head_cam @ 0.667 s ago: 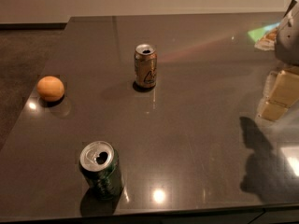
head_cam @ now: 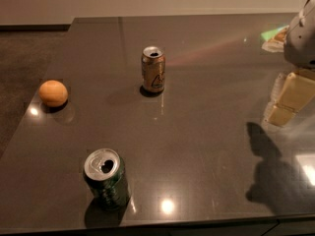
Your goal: Pick green can
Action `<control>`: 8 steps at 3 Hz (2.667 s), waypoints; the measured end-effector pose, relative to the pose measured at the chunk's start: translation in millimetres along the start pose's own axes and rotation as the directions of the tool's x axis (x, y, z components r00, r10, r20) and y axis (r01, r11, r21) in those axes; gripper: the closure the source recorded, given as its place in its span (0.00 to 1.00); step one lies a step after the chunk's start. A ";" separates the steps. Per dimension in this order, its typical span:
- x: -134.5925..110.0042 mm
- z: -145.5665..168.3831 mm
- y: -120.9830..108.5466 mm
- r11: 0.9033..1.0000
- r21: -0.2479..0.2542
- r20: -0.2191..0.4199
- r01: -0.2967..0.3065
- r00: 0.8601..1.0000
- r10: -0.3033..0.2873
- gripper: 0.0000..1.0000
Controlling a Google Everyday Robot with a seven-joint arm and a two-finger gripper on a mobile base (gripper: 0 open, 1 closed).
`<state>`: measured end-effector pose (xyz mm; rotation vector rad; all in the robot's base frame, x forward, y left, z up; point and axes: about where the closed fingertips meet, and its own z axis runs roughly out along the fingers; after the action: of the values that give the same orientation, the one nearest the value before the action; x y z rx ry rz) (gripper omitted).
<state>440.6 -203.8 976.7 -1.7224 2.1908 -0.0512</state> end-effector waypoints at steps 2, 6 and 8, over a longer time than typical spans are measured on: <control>-59.7 23.8 31.8 0.991 -0.100 0.227 0.086 0.972 -0.061 0.00; -174.6 87.3 152.0 0.931 -0.183 0.494 0.315 0.848 -0.189 0.00; -206.0 85.1 189.6 0.899 -0.222 0.589 0.378 0.787 -0.185 0.00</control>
Offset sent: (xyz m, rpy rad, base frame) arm -0.0266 0.1201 -0.0269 0.3702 0.0723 0.2696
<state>329.2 56.5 902.7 -1.9203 1.5517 0.6988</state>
